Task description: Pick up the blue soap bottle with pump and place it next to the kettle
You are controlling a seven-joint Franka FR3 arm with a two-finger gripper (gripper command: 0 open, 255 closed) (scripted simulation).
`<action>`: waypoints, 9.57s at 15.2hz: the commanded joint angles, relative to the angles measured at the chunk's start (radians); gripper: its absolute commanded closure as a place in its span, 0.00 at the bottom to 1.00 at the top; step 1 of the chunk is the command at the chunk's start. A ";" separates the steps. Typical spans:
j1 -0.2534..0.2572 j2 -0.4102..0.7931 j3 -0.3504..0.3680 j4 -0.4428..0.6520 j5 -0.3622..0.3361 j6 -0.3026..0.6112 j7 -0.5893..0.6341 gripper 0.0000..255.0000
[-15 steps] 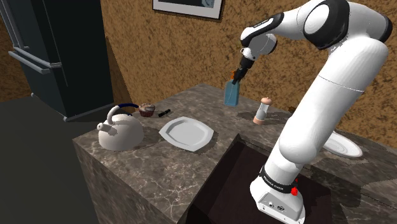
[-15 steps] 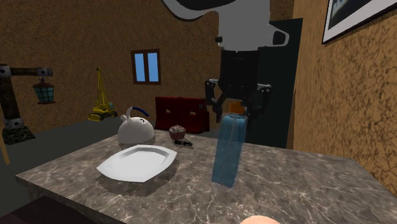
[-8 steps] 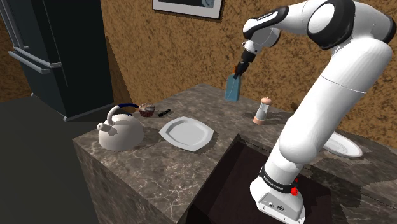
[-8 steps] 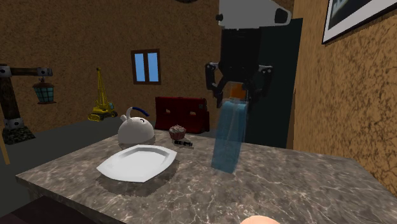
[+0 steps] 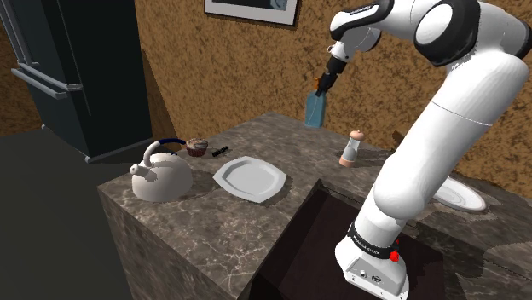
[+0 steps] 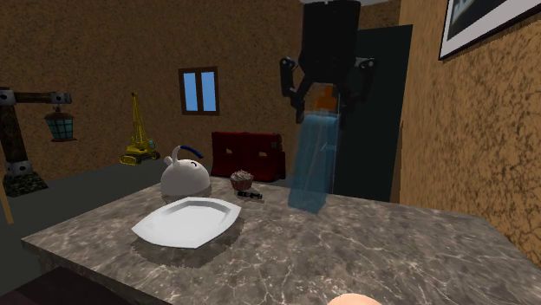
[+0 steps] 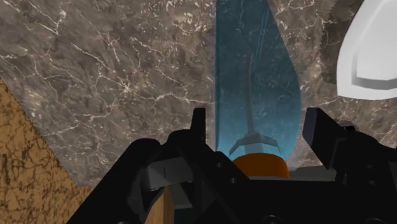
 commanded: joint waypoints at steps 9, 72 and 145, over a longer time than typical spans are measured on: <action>0.002 0.006 0.001 0.140 0.000 -0.134 0.021 1.00; 0.382 0.349 0.507 0.607 -0.006 -0.163 0.933 1.00; 0.403 0.311 0.518 0.018 0.009 0.388 0.886 0.00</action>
